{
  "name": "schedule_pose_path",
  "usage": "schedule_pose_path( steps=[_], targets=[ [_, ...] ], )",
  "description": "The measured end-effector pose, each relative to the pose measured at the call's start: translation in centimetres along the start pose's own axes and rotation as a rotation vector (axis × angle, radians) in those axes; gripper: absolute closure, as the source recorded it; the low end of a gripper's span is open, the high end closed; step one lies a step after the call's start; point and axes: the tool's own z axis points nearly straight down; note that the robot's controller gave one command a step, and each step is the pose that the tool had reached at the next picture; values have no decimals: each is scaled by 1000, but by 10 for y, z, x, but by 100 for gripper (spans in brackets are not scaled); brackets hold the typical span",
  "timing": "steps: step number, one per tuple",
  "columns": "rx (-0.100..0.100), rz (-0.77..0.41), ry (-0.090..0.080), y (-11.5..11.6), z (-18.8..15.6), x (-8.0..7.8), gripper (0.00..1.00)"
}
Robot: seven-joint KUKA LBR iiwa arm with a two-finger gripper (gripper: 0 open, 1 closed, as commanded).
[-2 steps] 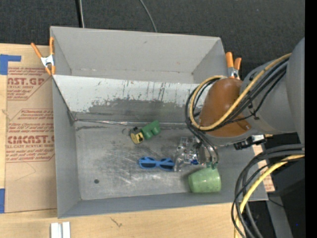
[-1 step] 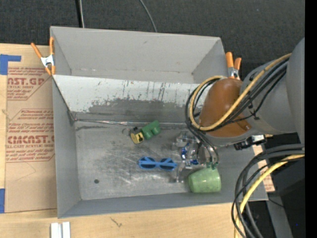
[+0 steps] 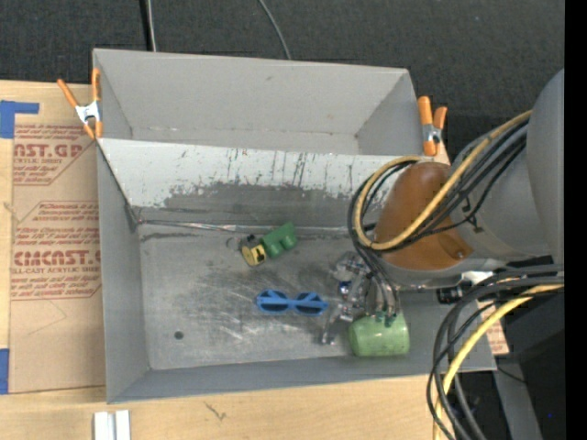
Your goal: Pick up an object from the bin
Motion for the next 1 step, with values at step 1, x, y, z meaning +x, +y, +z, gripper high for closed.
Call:
schedule_pose_path(
  steps=[1],
  targets=[
    [3,-290,13,44,-14,27,0]
  ],
)
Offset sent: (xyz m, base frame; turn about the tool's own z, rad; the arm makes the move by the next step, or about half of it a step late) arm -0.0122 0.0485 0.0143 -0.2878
